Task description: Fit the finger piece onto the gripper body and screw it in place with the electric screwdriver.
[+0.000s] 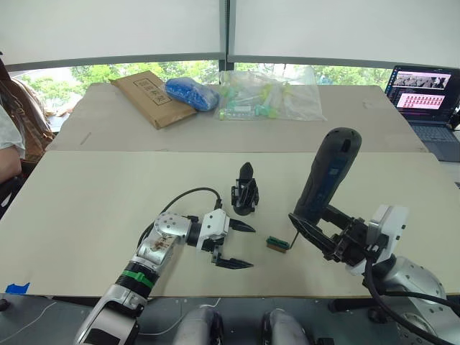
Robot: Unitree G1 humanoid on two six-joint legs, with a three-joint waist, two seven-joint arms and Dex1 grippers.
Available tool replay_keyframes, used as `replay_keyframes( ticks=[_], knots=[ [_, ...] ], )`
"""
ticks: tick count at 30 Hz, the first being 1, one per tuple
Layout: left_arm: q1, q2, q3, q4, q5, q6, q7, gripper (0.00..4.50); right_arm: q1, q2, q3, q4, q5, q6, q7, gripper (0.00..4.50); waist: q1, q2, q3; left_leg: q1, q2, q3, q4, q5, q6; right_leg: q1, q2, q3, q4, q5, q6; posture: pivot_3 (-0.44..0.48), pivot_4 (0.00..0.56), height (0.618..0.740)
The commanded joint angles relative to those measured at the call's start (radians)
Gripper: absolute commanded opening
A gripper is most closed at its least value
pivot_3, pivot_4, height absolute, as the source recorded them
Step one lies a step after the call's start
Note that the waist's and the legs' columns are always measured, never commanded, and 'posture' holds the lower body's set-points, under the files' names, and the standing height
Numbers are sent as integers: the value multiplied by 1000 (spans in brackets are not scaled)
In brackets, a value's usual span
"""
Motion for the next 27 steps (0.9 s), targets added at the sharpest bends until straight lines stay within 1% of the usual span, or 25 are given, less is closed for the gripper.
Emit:
replay_keyframes(
  ticks=[1,17,27],
  knots=[
    [-16,-7,3,-11,-6,-11,1,4500,-17,0,-18,-43,18,-47,-10,1930,0,0,0,0,0,0,0,0,0,0,0,0,0,0,0,0,150,732],
    [-29,-13,5,-10,-4,2,9,4500,-48,-3,13,-1,-6,-61,-14,1930,0,0,0,0,0,0,0,0,0,0,0,0,0,0,0,0,150,732],
    [-29,-13,3,-17,-3,8,12,4500,-57,-2,22,-6,-4,-53,-19,1930,0,0,0,0,0,0,0,0,0,0,0,0,0,0,0,0,150,732]
  ],
)
